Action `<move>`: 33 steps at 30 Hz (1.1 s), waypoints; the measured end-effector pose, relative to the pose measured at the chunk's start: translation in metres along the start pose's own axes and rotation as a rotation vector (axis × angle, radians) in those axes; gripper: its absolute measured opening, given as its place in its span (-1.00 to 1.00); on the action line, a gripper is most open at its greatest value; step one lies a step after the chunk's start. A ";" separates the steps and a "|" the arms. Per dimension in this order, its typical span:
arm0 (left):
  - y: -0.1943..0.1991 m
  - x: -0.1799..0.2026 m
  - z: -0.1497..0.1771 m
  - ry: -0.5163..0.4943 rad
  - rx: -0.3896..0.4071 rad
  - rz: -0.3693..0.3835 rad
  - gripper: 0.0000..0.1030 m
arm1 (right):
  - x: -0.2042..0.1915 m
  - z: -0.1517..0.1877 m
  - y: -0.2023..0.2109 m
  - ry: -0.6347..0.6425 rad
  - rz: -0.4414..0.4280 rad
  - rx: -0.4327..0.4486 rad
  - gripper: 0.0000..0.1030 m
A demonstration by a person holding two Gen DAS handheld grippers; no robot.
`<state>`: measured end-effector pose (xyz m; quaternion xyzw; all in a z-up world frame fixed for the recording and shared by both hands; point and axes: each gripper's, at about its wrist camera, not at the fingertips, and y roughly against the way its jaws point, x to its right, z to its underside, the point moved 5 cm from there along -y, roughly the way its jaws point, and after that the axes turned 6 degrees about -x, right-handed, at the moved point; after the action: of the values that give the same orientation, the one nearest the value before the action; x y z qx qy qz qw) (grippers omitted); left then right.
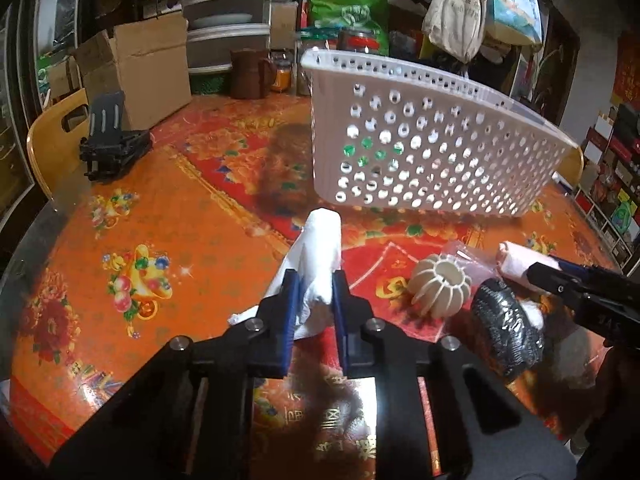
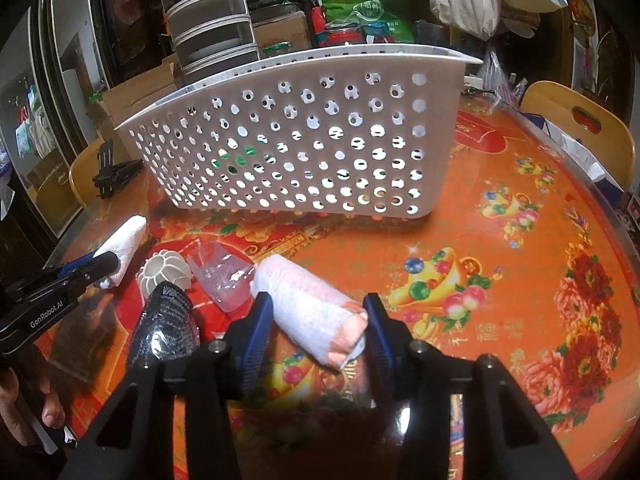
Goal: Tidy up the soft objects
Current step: 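Grasp the folded white towel with the left tool while the right tool grasps the rolled white towel, then lift and carry both towels over the white basket with both tools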
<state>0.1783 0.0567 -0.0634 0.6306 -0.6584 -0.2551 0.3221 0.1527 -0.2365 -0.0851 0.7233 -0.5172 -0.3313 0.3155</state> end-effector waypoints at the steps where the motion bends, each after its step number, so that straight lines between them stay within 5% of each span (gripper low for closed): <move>1: 0.002 -0.001 -0.001 0.001 0.007 0.000 -0.73 | 0.000 0.000 0.001 -0.003 -0.004 0.006 -0.23; 8: 0.021 -0.008 -0.006 0.011 0.053 0.001 -0.75 | 0.002 0.000 0.010 -0.016 -0.033 0.031 -0.57; 33: 0.058 0.003 -0.023 0.008 0.117 0.037 -0.75 | -0.010 -0.008 0.062 0.065 -0.046 0.135 -0.67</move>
<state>0.1568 0.0596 -0.0054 0.6370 -0.6826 -0.2076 0.2919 0.1231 -0.2431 -0.0293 0.7650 -0.5111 -0.2792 0.2751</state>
